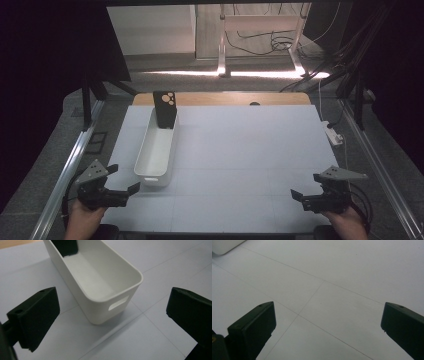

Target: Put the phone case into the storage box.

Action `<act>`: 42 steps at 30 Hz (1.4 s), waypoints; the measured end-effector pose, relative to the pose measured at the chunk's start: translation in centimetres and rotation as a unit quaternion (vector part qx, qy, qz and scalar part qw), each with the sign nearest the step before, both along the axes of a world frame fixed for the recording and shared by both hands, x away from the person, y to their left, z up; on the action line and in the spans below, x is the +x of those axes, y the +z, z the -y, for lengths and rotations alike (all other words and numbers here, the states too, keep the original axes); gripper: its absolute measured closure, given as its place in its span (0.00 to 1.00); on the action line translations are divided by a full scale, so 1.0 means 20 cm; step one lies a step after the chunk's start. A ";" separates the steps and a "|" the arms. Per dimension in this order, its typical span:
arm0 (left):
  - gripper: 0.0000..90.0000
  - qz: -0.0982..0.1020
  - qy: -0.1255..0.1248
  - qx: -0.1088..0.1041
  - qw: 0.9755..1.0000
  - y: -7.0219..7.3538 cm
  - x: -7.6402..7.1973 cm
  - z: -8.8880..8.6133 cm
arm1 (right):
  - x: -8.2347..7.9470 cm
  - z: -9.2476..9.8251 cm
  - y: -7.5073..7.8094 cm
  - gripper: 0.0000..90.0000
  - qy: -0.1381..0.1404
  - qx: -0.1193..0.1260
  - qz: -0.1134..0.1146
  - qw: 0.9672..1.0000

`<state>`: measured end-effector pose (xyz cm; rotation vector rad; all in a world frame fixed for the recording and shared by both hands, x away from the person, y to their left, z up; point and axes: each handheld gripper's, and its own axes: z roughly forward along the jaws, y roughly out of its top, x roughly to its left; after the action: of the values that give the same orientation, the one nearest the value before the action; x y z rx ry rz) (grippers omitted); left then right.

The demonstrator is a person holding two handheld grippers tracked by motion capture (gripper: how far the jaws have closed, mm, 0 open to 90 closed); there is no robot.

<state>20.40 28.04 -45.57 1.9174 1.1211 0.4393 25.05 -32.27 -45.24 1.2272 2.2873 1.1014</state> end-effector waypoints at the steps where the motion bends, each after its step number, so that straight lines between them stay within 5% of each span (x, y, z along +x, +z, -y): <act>1: 0.00 -0.001 0.000 0.000 1.000 0.00 -0.01 0.00 | 0.00 0.00 0.00 0.00 0.000 0.000 0.000 1.000; 20: 0.00 -0.015 0.009 0.013 1.000 -0.06 -0.07 -0.01 | 0.00 0.00 0.00 0.00 0.000 0.000 -0.001 1.000; 42: 0.00 -0.043 0.015 0.037 0.998 -0.08 -0.05 0.01 | 0.00 0.00 0.00 0.00 0.001 0.000 -0.002 1.000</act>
<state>19.42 27.80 -47.24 2.0038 1.2055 0.4226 25.10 -32.22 -45.25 1.2272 2.2928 1.0996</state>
